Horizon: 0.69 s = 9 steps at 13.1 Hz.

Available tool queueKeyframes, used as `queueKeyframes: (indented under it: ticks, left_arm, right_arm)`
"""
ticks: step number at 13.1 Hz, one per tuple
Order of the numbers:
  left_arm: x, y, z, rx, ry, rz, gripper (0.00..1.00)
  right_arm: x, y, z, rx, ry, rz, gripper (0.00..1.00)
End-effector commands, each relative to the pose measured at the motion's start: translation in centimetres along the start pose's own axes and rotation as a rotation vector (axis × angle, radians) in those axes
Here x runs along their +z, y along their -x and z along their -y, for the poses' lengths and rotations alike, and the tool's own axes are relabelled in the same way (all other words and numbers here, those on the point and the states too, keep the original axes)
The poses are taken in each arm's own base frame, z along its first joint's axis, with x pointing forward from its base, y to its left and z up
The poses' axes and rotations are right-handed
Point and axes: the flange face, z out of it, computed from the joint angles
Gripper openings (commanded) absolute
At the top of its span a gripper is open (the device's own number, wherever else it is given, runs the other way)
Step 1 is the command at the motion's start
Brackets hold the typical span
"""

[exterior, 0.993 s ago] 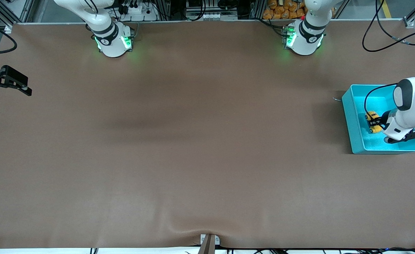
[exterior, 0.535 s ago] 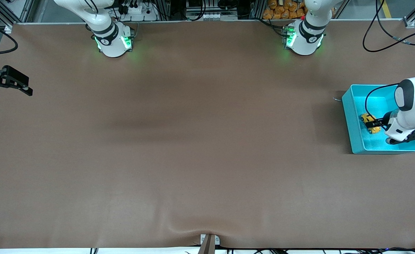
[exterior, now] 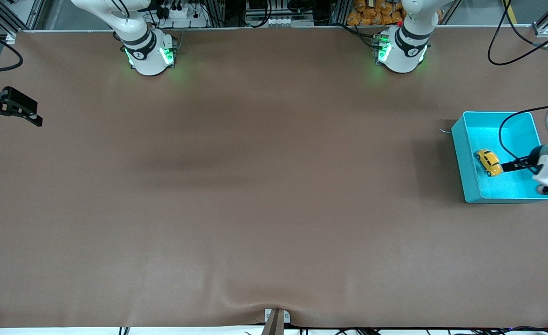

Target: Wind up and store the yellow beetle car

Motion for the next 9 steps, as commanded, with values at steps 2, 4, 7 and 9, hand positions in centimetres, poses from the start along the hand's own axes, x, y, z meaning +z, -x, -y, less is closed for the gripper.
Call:
queueKeyframes:
  ticks: [2,4,7,9]
  left_arm:
    - [-11.0,2.2,-1.6,-0.002,0.027,-0.017,1.00]
    - [-16.2,4.3,-4.0,0.004,0.089,-0.025,1.00]
    - [-22.2,8.9,-7.6,0.041,0.061,0.010,1.00]
    - [-25.5,11.1,-10.2,-0.031,0.050,0.002,1.00]
  right_arm:
    - [-0.4,0.7,0.0,0.015,0.008,-0.002,1.00]
    - [-0.3,0.8,-0.1,0.017,0.007,0.001,1.00]
    - [-0.1,0.8,-0.3,0.020,0.007,0.005,1.00]
    - [-0.1,0.8,-0.2,0.016,0.003,0.009,1.00]
